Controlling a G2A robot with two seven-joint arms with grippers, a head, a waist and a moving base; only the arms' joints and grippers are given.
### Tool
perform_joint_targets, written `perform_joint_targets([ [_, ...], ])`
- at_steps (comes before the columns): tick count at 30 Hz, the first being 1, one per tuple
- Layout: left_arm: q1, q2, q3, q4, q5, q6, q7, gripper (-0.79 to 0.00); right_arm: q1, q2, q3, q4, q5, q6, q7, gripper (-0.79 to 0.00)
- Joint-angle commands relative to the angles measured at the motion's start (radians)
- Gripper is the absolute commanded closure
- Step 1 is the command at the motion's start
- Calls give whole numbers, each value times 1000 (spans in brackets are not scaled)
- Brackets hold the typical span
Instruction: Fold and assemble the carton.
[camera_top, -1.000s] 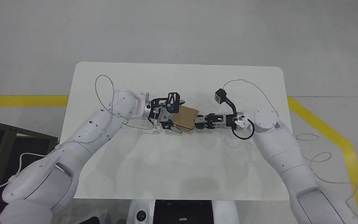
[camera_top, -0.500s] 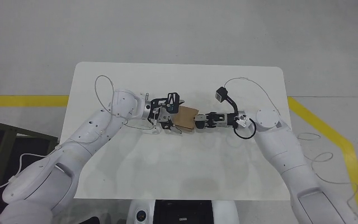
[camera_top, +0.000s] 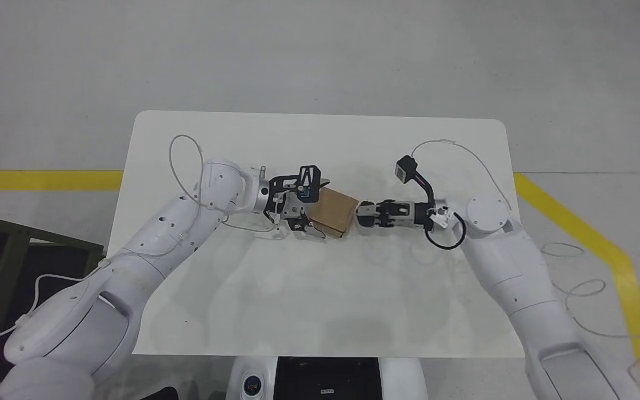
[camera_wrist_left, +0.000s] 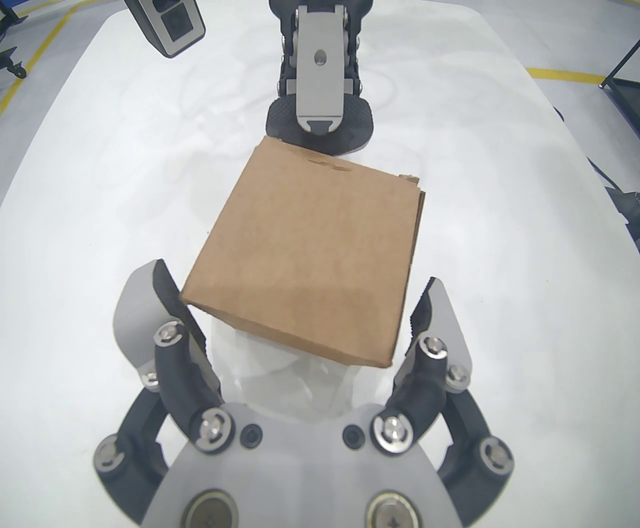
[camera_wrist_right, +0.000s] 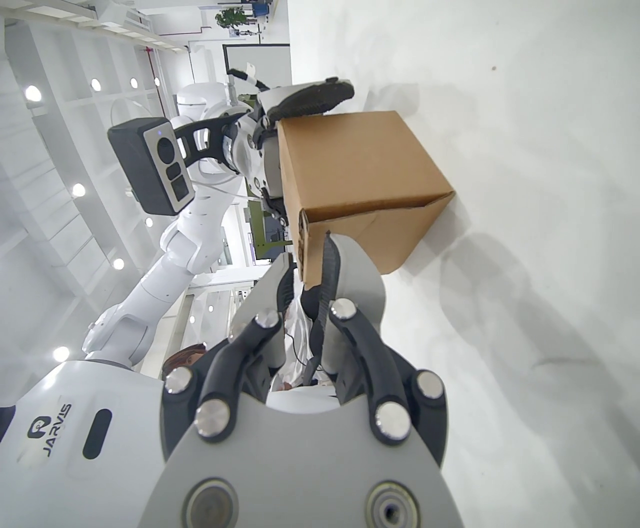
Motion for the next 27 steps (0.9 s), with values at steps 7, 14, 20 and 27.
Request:
perform_joint_targets([
  [7, 0, -1, 3, -3, 0, 0, 1, -785, -4, -2, -20, -19, -15, 22, -8, 0],
  [14, -4, -2, 6, -3, 0, 0, 0, -785, 15, -14, -52, -3, -8, 23, -16, 0],
  [20, -6, -3, 9, -4, 0, 0, 1, -785, 31, -20, -65, 18, 0, 12, -14, 0],
  [27, -7, -4, 13, -5, -2, 0, 1, -785, 42, -24, -73, 34, 6, 4, -12, 0],
])
